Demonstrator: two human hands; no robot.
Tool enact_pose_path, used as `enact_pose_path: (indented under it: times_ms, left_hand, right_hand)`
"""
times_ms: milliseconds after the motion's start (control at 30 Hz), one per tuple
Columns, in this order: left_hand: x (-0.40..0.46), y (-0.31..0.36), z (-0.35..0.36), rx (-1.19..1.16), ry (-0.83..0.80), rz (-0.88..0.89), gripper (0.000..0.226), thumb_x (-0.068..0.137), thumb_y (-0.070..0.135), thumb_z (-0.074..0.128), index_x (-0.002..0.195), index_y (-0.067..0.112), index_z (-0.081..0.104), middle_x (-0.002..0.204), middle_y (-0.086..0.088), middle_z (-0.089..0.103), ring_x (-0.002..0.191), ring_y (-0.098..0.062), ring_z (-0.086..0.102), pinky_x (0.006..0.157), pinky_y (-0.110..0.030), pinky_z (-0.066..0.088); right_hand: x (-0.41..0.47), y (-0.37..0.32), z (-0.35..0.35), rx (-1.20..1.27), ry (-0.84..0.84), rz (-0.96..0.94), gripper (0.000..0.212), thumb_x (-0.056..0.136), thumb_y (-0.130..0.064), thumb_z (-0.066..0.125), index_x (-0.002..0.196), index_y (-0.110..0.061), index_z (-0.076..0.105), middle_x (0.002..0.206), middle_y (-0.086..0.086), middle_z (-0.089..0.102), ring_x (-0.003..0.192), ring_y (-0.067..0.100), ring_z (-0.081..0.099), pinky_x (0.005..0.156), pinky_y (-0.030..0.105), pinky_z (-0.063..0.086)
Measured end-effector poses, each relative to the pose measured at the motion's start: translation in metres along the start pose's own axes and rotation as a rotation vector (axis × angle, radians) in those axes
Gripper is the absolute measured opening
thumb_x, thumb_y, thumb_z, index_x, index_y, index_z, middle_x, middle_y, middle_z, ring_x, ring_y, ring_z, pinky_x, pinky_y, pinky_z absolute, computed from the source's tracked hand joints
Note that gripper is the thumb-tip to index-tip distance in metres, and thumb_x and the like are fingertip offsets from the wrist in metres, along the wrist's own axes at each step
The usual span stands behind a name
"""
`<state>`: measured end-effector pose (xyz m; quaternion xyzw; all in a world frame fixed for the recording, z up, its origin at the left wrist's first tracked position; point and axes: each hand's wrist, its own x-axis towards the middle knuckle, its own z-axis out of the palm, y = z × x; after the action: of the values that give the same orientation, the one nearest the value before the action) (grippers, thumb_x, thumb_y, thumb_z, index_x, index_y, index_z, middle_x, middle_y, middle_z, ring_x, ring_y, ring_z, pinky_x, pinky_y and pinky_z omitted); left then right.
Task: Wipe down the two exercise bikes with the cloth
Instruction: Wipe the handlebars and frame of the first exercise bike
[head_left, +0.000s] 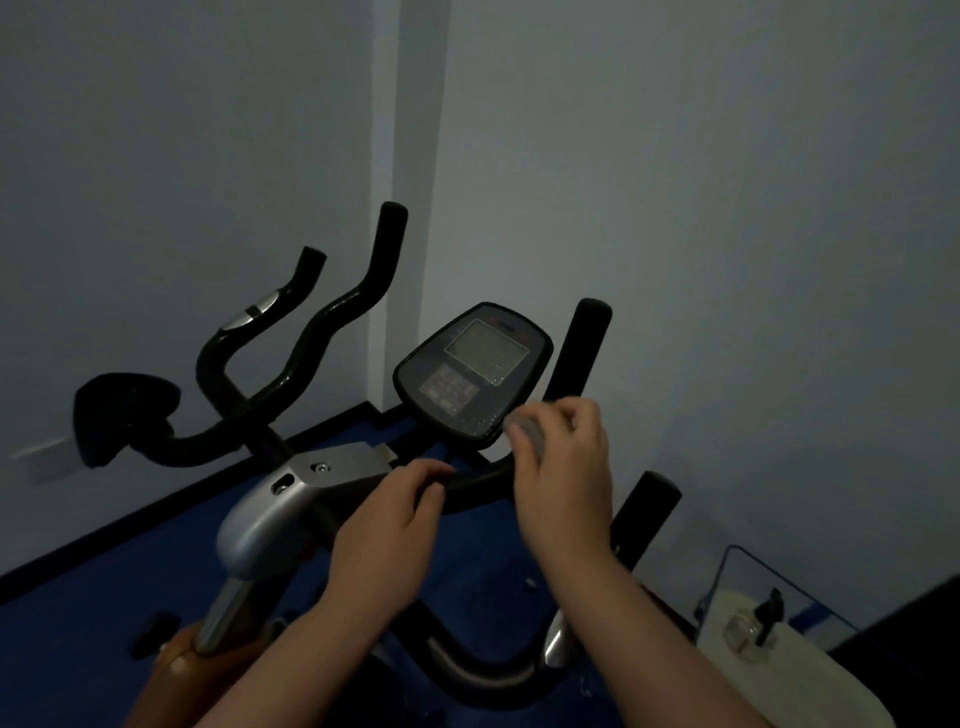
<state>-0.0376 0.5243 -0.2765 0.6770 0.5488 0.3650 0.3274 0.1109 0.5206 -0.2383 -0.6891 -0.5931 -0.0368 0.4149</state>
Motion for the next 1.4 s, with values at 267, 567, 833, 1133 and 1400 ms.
enact_pose_path:
  times_ms: [267,567,833,1133,1400]
  left_hand:
    - [0.011,-0.014,-0.007,-0.131,-0.157,0.005,0.024,0.095,0.027,0.049,0.112,0.039,0.06,0.106,0.018,0.063,0.1,0.0,0.057,0.089,-0.027,0.045]
    - [0.012,-0.021,-0.016,-0.361,-0.16,0.011,0.037,0.091,0.001,0.046,0.103,0.031,0.066,0.1,0.012,0.069,0.095,0.004,0.061,0.085,-0.012,0.044]
    - [0.011,-0.023,-0.016,-0.372,-0.141,0.026,0.039,0.093,0.001,0.04,0.104,0.026,0.067,0.1,0.011,0.07,0.094,0.001,0.063,0.085,-0.021,0.047]
    - [0.042,0.003,-0.016,-0.613,-0.225,-0.234,0.024,0.088,-0.002,0.045,0.089,0.001,0.068,0.089,-0.02,0.07,0.084,-0.028,0.064,0.073,-0.032,0.05]
    - [0.042,0.003,0.003,0.066,-0.243,0.045,0.031,0.096,0.037,0.036,0.081,0.028,0.061,0.08,0.009,0.064,0.08,-0.013,0.059,0.077,-0.037,0.048]
  right_hand:
    - [0.003,0.001,-0.024,0.209,0.031,0.148,0.007,0.093,-0.025,0.057,0.093,-0.026,0.064,0.106,-0.007,0.041,0.086,-0.006,0.048,0.071,0.007,0.04]
    - [-0.018,-0.025,-0.006,0.156,-0.04,0.079,0.016,0.093,-0.017,0.057,0.101,-0.024,0.068,0.105,-0.008,0.045,0.089,-0.007,0.049,0.076,-0.003,0.034]
    - [-0.044,-0.034,0.005,0.116,-0.206,-0.042,0.014,0.091,-0.02,0.059,0.098,-0.028,0.068,0.1,-0.015,0.043,0.088,-0.004,0.05,0.076,0.001,0.037]
    - [-0.052,-0.047,0.019,-0.035,-0.163,-0.095,0.018,0.089,-0.018,0.061,0.105,-0.025,0.066,0.109,-0.009,0.047,0.099,0.009,0.05,0.082,0.018,0.046]
    - [0.07,-0.036,-0.049,0.128,0.363,0.016,0.028,0.089,-0.007,0.061,0.116,-0.015,0.065,0.111,-0.002,0.041,0.093,-0.003,0.047,0.081,-0.007,0.03]
